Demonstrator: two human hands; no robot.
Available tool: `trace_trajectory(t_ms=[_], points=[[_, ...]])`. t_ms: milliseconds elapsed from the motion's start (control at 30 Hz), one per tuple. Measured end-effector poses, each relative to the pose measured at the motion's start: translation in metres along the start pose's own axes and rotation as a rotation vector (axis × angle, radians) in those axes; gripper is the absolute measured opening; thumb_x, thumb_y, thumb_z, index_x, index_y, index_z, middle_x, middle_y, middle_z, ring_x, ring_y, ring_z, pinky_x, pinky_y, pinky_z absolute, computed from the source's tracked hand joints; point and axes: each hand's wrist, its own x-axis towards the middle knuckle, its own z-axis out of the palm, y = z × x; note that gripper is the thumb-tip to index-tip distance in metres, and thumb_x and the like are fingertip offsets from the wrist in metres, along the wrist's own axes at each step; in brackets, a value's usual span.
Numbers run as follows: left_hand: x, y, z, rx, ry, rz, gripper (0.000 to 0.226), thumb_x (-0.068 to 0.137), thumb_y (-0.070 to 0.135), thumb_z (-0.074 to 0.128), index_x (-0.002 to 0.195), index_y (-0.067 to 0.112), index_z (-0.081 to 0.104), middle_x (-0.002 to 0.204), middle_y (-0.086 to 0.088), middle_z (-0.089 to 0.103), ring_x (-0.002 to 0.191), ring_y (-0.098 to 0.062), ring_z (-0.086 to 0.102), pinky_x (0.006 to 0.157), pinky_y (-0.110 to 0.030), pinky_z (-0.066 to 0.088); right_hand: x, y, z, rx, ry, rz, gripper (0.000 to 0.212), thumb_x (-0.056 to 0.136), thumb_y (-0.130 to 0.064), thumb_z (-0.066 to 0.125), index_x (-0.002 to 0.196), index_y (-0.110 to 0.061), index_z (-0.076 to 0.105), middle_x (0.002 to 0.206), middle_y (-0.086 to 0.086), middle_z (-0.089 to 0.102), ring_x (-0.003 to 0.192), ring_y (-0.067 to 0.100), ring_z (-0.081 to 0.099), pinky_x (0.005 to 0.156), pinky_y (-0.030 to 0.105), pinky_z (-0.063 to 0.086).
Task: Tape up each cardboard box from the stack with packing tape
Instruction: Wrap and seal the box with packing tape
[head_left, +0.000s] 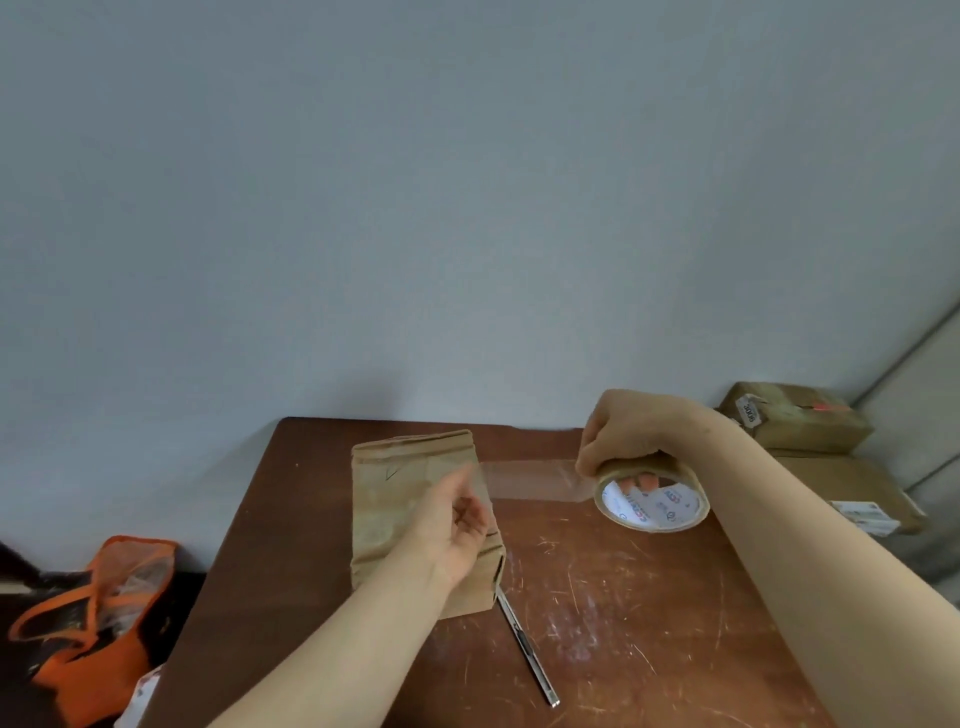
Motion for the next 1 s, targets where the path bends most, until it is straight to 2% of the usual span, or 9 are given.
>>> trace_trajectory(t_ms=[167, 333, 400, 467, 567, 700, 800, 900, 1000], points=[[-0.005, 0.031, -0.027, 0.251, 0.119, 0.235, 0.016, 0.083, 0.005, 0.071, 0.097, 0.005, 0.066, 0.075, -0.006, 0.062, 0.064, -0.010, 0.057, 0.056, -0.019, 0.053, 0.024, -0.008, 0.016, 0.105, -0.021, -0.086, 0.008, 0.073, -0.028, 0.078, 0.075, -0.020, 0.078, 0.069, 0.004, 0.071, 0.050, 0.013, 0.060, 0.051, 0.022, 0.049], [-0.014, 0.049, -0.048, 0.423, 0.236, 0.414, 0.011, 0.087, 0.011, 0.069, 0.092, 0.002, 0.067, 0.084, -0.011, 0.072, 0.073, -0.016, 0.068, 0.056, -0.021, 0.054, 0.053, -0.013, 0.031, 0.049, -0.045, -0.201, 0.008, 0.072, -0.041, 0.076, 0.076, -0.034, 0.078, 0.078, -0.012, 0.073, 0.075, 0.007, 0.066, 0.070, 0.023, 0.052], [-0.014, 0.054, -0.055, 0.500, 0.269, 0.471, 0.011, 0.088, 0.013, 0.069, 0.093, 0.004, 0.068, 0.085, -0.010, 0.074, 0.073, -0.015, 0.068, 0.050, -0.019, 0.050, 0.062, -0.015, 0.034, 0.056, -0.086, -0.249, 0.009, 0.076, -0.038, 0.071, 0.083, -0.041, 0.076, 0.084, -0.018, 0.070, 0.086, 0.006, 0.063, 0.077, 0.023, 0.050], [-0.014, 0.059, -0.060, 0.564, 0.320, 0.523, 0.008, 0.088, 0.016, 0.069, 0.089, 0.009, 0.069, 0.084, -0.006, 0.074, 0.071, -0.012, 0.062, 0.052, -0.021, 0.044, 0.068, -0.015, 0.035, 0.122, -0.126, -0.287, 0.023, 0.082, -0.029, 0.063, 0.099, -0.044, 0.071, 0.093, -0.022, 0.064, 0.092, 0.005, 0.058, 0.080, 0.021, 0.045], [-0.011, 0.064, -0.065, 0.568, 0.392, 0.559, 0.010, 0.086, 0.018, 0.070, 0.080, 0.011, 0.069, 0.079, -0.003, 0.067, 0.067, -0.012, 0.049, 0.059, -0.026, 0.039, 0.077, -0.004, 0.036, 0.303, -0.164, -0.313, 0.046, 0.074, -0.033, 0.070, 0.118, -0.044, 0.061, 0.108, -0.012, 0.066, 0.099, 0.011, 0.062, 0.090, 0.028, 0.049], [-0.007, 0.065, -0.067, 0.543, 0.439, 0.572, 0.015, 0.086, 0.015, 0.070, 0.084, 0.000, 0.071, 0.066, 0.000, 0.058, 0.066, -0.012, 0.047, 0.077, -0.034, 0.042, 0.084, 0.013, 0.040, 0.554, -0.187, -0.403, 0.030, 0.080, -0.026, 0.074, 0.109, -0.032, 0.070, 0.098, -0.005, 0.074, 0.094, 0.014, 0.068, 0.086, 0.028, 0.052], [-0.003, 0.064, -0.066, 0.561, 0.454, 0.568, 0.017, 0.085, 0.012, 0.070, 0.086, -0.005, 0.070, 0.066, 0.000, 0.059, 0.067, -0.012, 0.048, 0.095, -0.047, 0.046, 0.089, 0.016, 0.051, 0.562, -0.066, -0.402, 0.017, 0.083, -0.027, 0.072, 0.099, -0.022, 0.069, 0.079, -0.002, 0.072, 0.073, 0.012, 0.068, 0.070, 0.022, 0.051], [0.001, 0.065, -0.068, 0.560, 0.483, 0.601, 0.013, 0.085, 0.010, 0.070, 0.076, 0.001, 0.068, 0.068, 0.000, 0.061, 0.078, -0.013, 0.055, 0.091, -0.037, 0.043, 0.100, 0.018, 0.062, 0.407, 0.049, -0.357, 0.018, 0.081, -0.032, 0.075, 0.087, -0.020, 0.063, 0.061, -0.009, 0.065, 0.053, 0.004, 0.059, 0.055, 0.020, 0.047], [0.006, 0.064, -0.072, 0.562, 0.499, 0.603, 0.015, 0.085, 0.011, 0.071, 0.076, -0.001, 0.068, 0.075, -0.001, 0.064, 0.092, -0.016, 0.058, 0.088, -0.032, 0.036, 0.106, 0.017, 0.069, 0.127, 0.098, -0.305, 0.024, 0.078, -0.041, 0.073, 0.084, -0.022, 0.059, 0.073, -0.009, 0.067, 0.065, 0.007, 0.060, 0.069, 0.029, 0.050]])
